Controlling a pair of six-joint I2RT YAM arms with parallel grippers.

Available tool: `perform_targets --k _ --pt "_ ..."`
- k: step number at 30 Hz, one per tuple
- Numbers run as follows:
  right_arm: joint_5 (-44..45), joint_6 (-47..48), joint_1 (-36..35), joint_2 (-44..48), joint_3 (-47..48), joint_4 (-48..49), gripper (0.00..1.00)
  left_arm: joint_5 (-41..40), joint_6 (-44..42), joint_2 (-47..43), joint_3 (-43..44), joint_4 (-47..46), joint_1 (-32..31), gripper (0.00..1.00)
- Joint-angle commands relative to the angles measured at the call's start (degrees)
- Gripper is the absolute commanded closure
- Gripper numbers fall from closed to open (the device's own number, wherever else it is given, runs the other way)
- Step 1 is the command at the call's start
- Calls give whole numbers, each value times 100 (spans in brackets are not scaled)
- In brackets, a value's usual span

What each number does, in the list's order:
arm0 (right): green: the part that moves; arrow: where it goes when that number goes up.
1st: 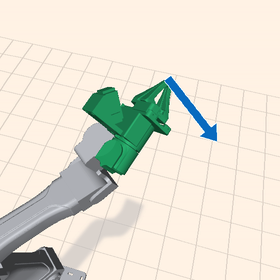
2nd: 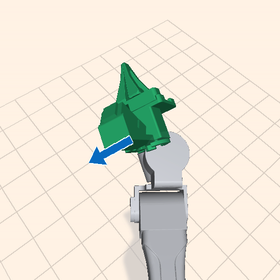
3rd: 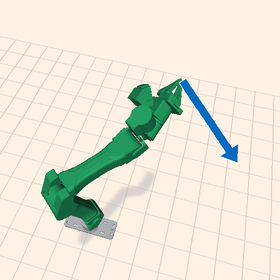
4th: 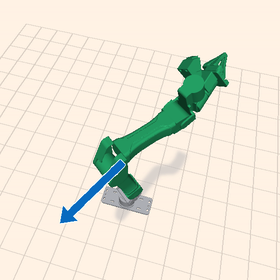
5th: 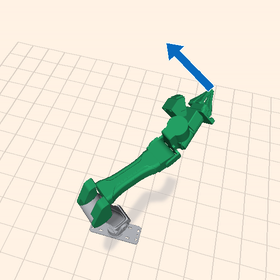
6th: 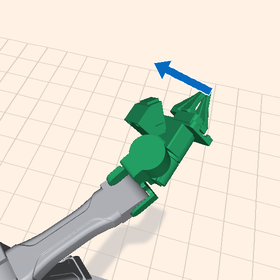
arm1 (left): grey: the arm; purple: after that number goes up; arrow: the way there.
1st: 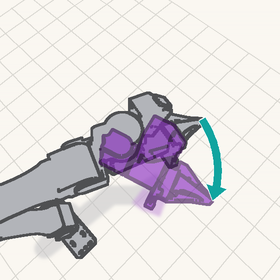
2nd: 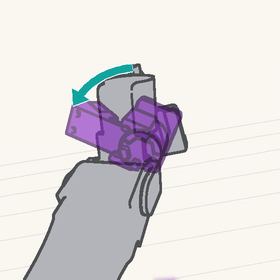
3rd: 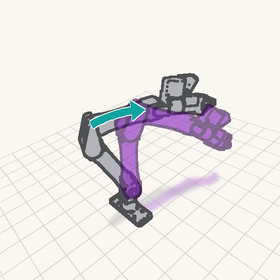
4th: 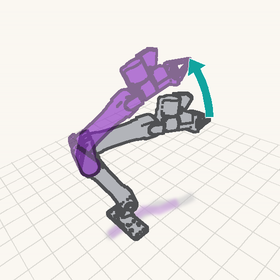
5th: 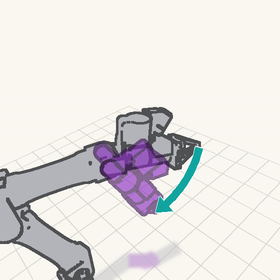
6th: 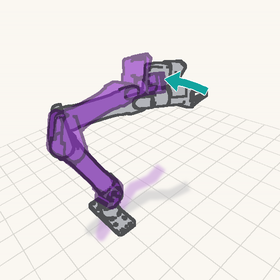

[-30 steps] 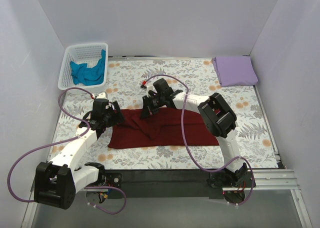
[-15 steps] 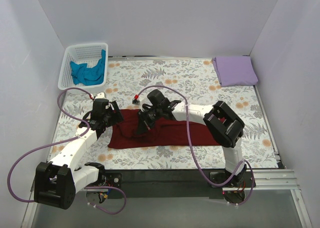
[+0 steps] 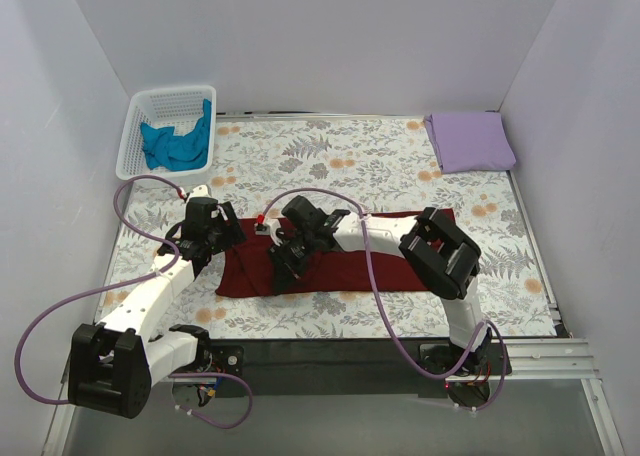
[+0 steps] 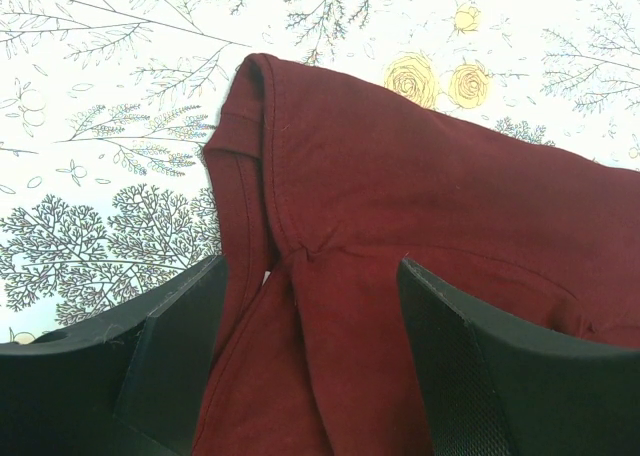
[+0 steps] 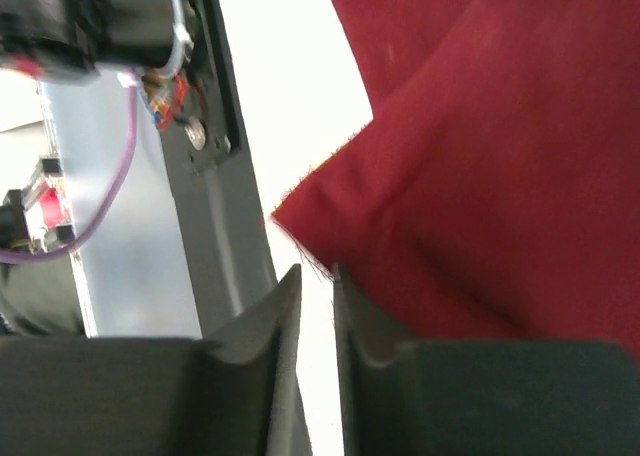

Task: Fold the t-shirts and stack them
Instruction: Fold the tshirt

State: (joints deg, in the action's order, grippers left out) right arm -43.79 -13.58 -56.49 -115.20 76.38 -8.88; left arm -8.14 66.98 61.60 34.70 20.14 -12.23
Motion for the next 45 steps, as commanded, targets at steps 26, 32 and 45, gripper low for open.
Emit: perform_targets --k 26,32,45 --pt "2385 -566 5946 3364 -3286 -53 54 656 579 1888 1153 -239 -16 57" --pt "1963 -882 6852 2803 -3875 808 54 366 842 2574 1311 -81 141 67" --pt "1734 -1191 7635 1412 -3025 1337 55 392 632 4377 2883 -19 564 70"
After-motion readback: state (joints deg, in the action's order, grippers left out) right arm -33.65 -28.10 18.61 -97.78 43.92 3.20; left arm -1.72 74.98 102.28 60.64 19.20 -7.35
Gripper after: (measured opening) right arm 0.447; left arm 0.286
